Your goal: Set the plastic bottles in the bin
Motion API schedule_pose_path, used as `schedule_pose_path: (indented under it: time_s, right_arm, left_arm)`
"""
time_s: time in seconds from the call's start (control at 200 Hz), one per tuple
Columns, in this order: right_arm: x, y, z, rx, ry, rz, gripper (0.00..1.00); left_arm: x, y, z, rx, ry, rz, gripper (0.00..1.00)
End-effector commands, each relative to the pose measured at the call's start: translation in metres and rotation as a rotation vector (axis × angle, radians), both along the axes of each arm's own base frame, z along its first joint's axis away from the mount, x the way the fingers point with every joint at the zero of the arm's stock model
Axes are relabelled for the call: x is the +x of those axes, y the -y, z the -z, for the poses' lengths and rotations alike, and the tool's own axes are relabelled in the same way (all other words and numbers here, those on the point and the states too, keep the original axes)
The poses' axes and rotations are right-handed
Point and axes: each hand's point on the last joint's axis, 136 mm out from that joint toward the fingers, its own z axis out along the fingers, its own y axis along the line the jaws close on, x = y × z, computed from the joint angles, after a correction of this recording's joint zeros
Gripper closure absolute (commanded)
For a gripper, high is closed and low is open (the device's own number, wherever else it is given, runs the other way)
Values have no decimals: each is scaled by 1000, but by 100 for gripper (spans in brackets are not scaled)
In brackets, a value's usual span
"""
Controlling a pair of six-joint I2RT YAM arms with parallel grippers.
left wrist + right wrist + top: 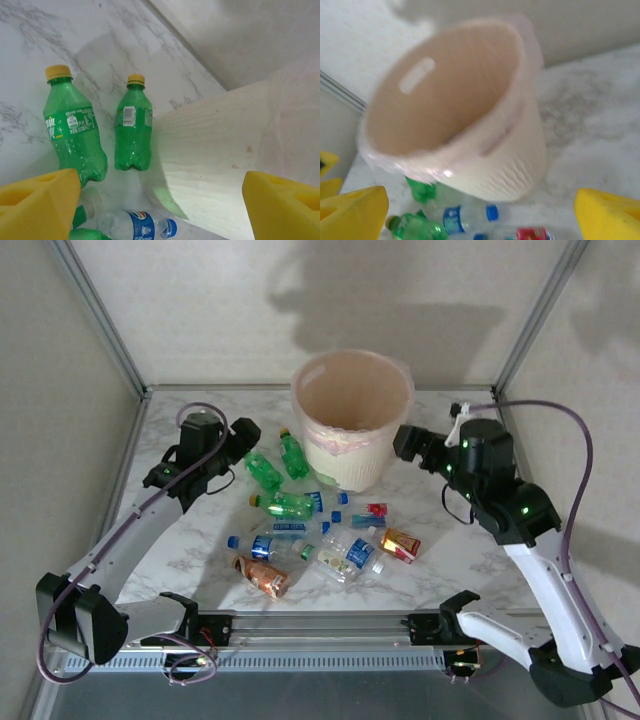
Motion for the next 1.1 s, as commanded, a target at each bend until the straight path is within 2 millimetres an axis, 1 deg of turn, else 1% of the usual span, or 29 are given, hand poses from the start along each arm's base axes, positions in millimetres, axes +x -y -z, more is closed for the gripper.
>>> schedule_pose_path:
  time_s: [0.0,0.015,0.02,0.025,0.125,0.21,0.285,0.366,0.426,0.481,0.616,0.726,0.821,0.936,1.097]
  right_arm:
    - [-12,12,74,-66,-216,65,4]
    - [-14,13,79,-65,-227,67,4]
    - [-15,13,83,-70,-238,69,4]
    - [-15,13,83,-68,-236,69,4]
    - [-28,19,129,-92,-332,90,3]
    - [-36,17,163,-95,-412,80,2]
    - [-40,11,185,-89,-466,58,2]
    - [-43,6,200,-86,-496,32,1]
    - [-44,5,203,-86,-502,29,1]
    - [-43,3,199,-69,-493,21,1]
    - [-40,-15,181,17,-435,-35,2]
    - [-38,-28,174,47,-419,-67,4]
    - [-35,-38,170,46,-410,-89,6]
    - [-33,-49,162,53,-384,-119,7]
    - [-32,-59,156,68,-351,-143,6]
  left_arm:
    - [0,9,-3,-37,19,25,16]
    - [0,9,-3,-37,20,24,16]
    - [-1,9,-2,-37,19,23,16]
    - [0,9,-2,-37,19,23,16]
    - [0,9,1,-39,12,23,17]
    - [0,10,2,-39,10,25,17]
    - [1,10,5,-37,3,25,18]
    - [2,10,7,-37,2,24,18]
    - [2,10,10,-32,-6,25,18]
    - [0,7,19,-21,-23,14,18]
    - [-6,-1,48,11,-94,-15,20]
    - [-7,-10,70,53,-156,-59,22]
    - [-3,-20,91,92,-210,-106,24]
    - [10,-28,116,107,-266,-144,25]
    - [39,-25,140,150,-318,-141,17]
